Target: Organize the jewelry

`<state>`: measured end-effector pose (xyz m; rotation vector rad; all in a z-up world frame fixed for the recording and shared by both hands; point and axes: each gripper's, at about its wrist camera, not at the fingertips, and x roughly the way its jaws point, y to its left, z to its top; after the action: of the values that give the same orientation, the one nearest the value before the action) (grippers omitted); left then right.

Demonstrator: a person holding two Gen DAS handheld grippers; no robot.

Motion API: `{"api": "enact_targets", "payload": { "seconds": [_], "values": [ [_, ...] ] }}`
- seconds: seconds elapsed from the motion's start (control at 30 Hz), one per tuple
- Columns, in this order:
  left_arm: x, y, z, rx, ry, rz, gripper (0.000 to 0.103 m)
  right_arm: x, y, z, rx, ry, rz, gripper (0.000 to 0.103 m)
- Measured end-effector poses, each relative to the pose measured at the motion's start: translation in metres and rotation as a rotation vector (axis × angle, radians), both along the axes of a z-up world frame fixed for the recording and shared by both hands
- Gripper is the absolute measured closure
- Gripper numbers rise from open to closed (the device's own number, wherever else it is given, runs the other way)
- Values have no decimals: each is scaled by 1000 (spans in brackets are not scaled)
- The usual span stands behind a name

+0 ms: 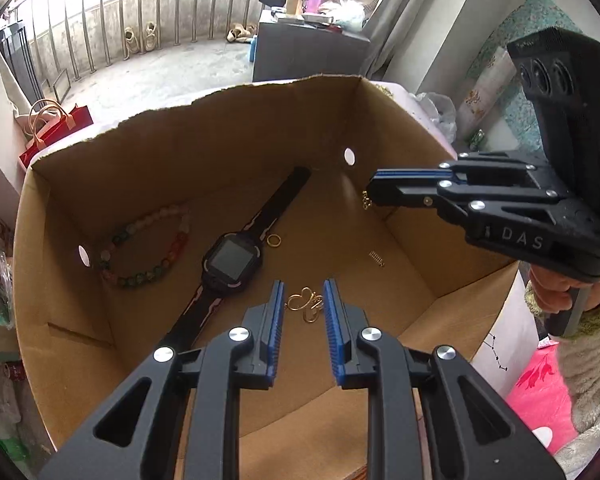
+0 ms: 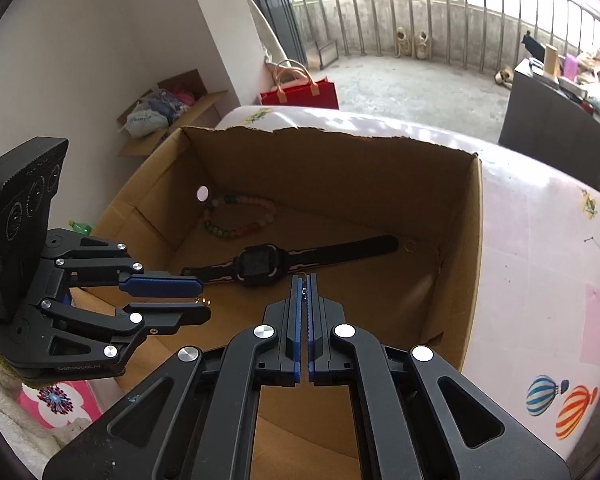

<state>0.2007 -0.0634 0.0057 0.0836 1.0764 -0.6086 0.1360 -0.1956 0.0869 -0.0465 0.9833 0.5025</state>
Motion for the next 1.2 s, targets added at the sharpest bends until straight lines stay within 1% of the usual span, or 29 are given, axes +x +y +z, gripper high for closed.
{"api": "enact_targets", "payload": {
  "seconds": [0.07, 0.13, 0.17, 0.27, 0.3, 0.4, 0.47, 0.53, 0.6, 0.67, 0.7, 0.73, 0.77, 0.8, 0.87, 0.93, 1.03, 1.1, 1.13, 1.2],
  "values": [
    [2, -3, -2, 17, 9, -3, 83, -3, -4, -9, -28, 5, -7, 98],
    [3, -4, -3, 37, 18, 4, 83, -4, -5, -10, -20, 9, -4, 98],
    [4, -4, -3, 38, 25, 11, 83, 7, -4, -10, -15, 7, -4, 95],
    [4, -1, -6, 31, 46, 31, 83, 7, -8, -4, -9, -26, -12, 89],
    [5, 0, -7, 29, 52, 37, 83, 6, -11, -2, -9, -39, -17, 89],
    [5, 0, -5, 12, 51, 51, 83, 5, -17, 4, 26, -78, -30, 88],
    [1, 5, 0, 4, 30, 60, 83, -1, -24, 13, 68, -111, -45, 87],
    [-6, 11, 8, -12, -16, 75, 83, -12, -31, 24, 124, -151, -59, 87],
    [-17, 16, 19, -45, -70, 81, 81, -29, -41, 36, 186, -193, -72, 86],
    [-33, 22, 33, -77, -144, 81, 77, -49, -49, 46, 237, -237, -77, 81],
    [-44, 25, 40, -86, -186, 80, 74, -60, -53, 49, 258, -258, -79, 81],
    [-55, 26, 47, -97, -229, 71, 72, -71, -56, 52, 276, -278, -83, 78],
    [-67, 27, 52, -105, -268, 64, 71, -81, -58, 52, 292, -291, -88, 74],
    [-77, 29, 55, -111, -299, 54, 68, -91, -60, 51, 306, -298, -95, 72],
    [-99, 31, 61, -128, -352, 27, 64, -111, -64, 47, 329, -310, -120, 63],
    [-116, 31, 62, -154, -368, -5, 60, -131, -67, 36, 339, -307, -144, 60],
    [-138, 28, 57, -194, -337, -61, 54, -151, -67, 13, 325, -274, -191, 60],
    [-150, 26, 50, -201, -320, -78, 54, -160, -72, -4, 334, -213, -217, 60],
    [-154, 24, 44, -215, -296, -82, 53, -163, -72, -15, 330, -180, -226, 60],
    [-157, 18, 29, -222, -244, -75, 53, -162, -70, -34, 291, -116, -251, 60]
  ]
}}
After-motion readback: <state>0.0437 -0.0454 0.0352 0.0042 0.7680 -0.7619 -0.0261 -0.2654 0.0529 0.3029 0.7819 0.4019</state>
